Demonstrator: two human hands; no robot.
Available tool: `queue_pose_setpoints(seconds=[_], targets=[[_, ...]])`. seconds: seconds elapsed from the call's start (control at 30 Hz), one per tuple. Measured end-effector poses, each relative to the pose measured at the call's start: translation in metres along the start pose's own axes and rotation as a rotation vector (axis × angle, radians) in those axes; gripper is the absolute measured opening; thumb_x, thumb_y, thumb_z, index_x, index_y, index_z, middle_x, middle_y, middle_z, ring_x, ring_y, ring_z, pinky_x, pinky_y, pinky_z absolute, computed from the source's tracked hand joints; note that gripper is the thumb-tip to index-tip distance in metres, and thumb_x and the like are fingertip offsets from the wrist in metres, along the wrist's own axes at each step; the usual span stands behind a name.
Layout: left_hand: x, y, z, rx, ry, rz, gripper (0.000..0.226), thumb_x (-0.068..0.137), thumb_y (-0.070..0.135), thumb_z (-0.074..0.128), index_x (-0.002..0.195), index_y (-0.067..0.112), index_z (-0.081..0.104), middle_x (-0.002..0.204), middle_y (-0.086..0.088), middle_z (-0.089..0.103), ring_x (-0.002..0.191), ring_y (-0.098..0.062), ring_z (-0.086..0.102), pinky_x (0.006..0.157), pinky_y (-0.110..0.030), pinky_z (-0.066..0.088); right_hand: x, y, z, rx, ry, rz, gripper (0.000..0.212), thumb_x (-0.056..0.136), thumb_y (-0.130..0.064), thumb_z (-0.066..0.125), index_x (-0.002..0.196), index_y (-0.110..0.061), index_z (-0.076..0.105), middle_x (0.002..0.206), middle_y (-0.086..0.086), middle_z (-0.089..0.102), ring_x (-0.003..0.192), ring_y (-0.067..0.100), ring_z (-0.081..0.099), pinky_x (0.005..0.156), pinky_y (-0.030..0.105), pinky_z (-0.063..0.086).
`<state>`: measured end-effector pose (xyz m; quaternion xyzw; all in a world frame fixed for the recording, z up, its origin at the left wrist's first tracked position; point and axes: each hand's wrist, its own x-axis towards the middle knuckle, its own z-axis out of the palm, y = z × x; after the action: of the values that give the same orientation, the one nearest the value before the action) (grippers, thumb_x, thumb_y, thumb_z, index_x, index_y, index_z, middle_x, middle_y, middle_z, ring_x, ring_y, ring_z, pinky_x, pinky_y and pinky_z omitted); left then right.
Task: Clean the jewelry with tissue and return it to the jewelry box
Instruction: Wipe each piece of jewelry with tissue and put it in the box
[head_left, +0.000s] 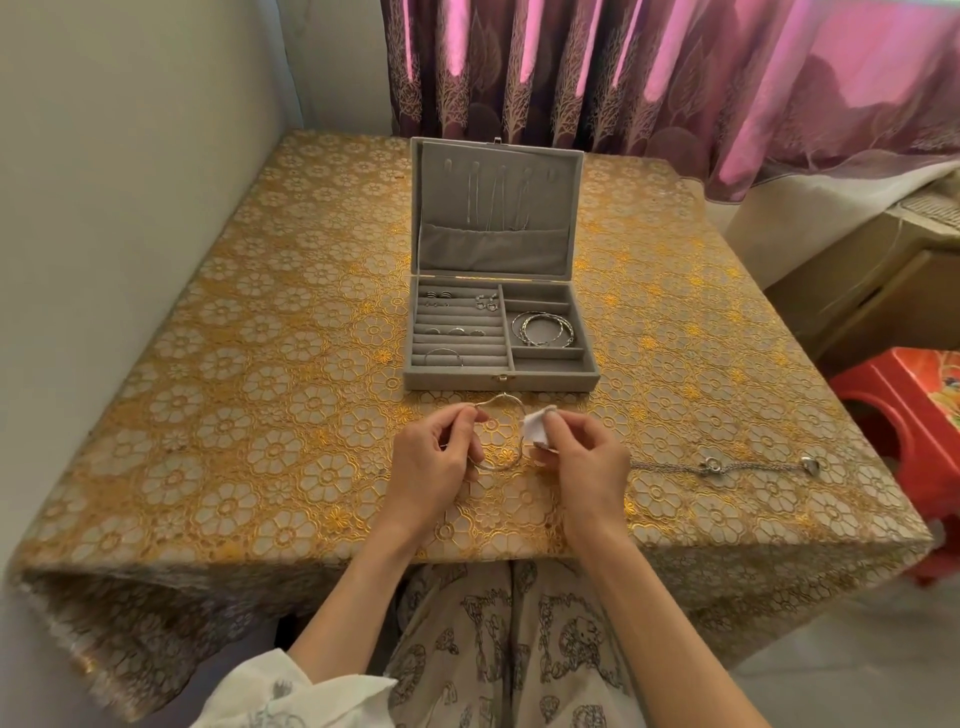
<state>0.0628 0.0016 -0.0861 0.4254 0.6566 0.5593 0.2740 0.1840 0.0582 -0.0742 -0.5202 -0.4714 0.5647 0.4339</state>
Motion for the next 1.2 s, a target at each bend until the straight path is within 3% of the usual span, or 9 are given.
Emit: queue_pose_setpoints(seconds=[0.13, 0.3, 0.47, 0.63, 0.77, 0.97, 1.1, 1.2], targets=[[0.0, -0.001, 0.001, -0.003, 0.029, -0.014, 0.018, 0.095, 0.016, 0.048, 0.093, 0.016, 0.066, 0.06, 0.001, 0.061, 0.047, -0.012, 0.057, 0.047, -0.019, 0.048, -0.006, 0.002, -0.012, -0.067, 0.029, -0.015, 0.007, 0.087, -0.018, 0.062, 0.083, -0.015, 0.067, 0.081, 0.005, 0.066, 0.067, 0.017, 0.06, 0.057, 0.024, 0.05], [-0.001, 0.0, 0.001, -0.02, 0.035, -0.002, 0.019, 0.096, 0.017, 0.047, 0.095, 0.015, 0.066, 0.061, -0.002, 0.062, 0.048, -0.012, 0.06, 0.049, -0.022, 0.051, -0.018, 0.004, -0.003, -0.238, -0.014, -0.07, 0.01, 0.086, -0.022, 0.063, 0.076, -0.023, 0.065, 0.065, -0.001, 0.066, 0.051, 0.002, 0.058, 0.05, 0.018, 0.048], [-0.002, 0.0, 0.0, -0.059, -0.016, 0.011, 0.018, 0.095, 0.015, 0.048, 0.093, 0.019, 0.066, 0.06, -0.002, 0.062, 0.05, -0.016, 0.061, 0.052, -0.028, 0.054, -0.007, 0.003, 0.01, -0.359, 0.039, -0.135, 0.005, 0.085, -0.021, 0.064, 0.081, -0.019, 0.068, 0.069, -0.013, 0.061, 0.066, -0.002, 0.056, 0.056, 0.007, 0.042], [0.0, 0.003, -0.003, -0.119, -0.057, -0.007, 0.018, 0.095, 0.015, 0.047, 0.093, 0.014, 0.066, 0.063, -0.006, 0.061, 0.052, -0.016, 0.06, 0.054, -0.025, 0.053, -0.004, 0.007, 0.02, -0.514, 0.071, -0.216, 0.013, 0.089, -0.024, 0.058, 0.077, -0.02, 0.063, 0.065, -0.014, 0.056, 0.063, -0.001, 0.053, 0.053, 0.01, 0.038], [0.002, 0.003, -0.009, -0.255, 0.005, -0.05, 0.02, 0.097, 0.017, 0.044, 0.094, 0.007, 0.06, 0.065, -0.004, 0.059, 0.056, -0.017, 0.057, 0.055, -0.022, 0.05, -0.007, 0.01, 0.032, -0.53, 0.028, -0.293, 0.013, 0.091, -0.025, 0.054, 0.083, -0.019, 0.062, 0.074, -0.005, 0.062, 0.069, 0.01, 0.059, 0.06, 0.022, 0.047], [0.004, 0.001, -0.01, -0.351, -0.01, -0.071, 0.019, 0.097, 0.013, 0.042, 0.091, 0.004, 0.059, 0.066, -0.002, 0.058, 0.066, -0.02, 0.056, 0.058, -0.024, 0.049, -0.005, 0.002, 0.027, -0.451, -0.096, -0.247, 0.012, 0.092, -0.02, 0.053, 0.084, -0.018, 0.061, 0.074, -0.006, 0.06, 0.069, 0.009, 0.055, 0.06, 0.015, 0.043], [0.005, 0.002, -0.011, -0.348, -0.06, -0.064, 0.027, 0.087, 0.024, 0.048, 0.073, 0.006, 0.064, 0.069, -0.006, 0.058, 0.072, -0.021, 0.05, 0.066, -0.027, 0.043, 0.012, -0.002, 0.014, -0.751, -0.118, -0.653, 0.012, 0.092, -0.01, 0.051, 0.091, -0.008, 0.062, 0.081, 0.003, 0.061, 0.075, 0.017, 0.054, 0.066, 0.022, 0.043], [0.004, 0.004, -0.011, -0.326, -0.075, -0.072, 0.038, 0.091, 0.038, 0.05, 0.076, 0.006, 0.065, 0.066, -0.003, 0.052, 0.064, -0.015, 0.044, 0.06, -0.021, 0.038, 0.024, -0.011, 0.007, -0.904, -0.184, -0.926, 0.018, 0.091, -0.012, 0.046, 0.087, -0.004, 0.061, 0.081, 0.007, 0.061, 0.075, 0.019, 0.052, 0.065, 0.023, 0.042]])
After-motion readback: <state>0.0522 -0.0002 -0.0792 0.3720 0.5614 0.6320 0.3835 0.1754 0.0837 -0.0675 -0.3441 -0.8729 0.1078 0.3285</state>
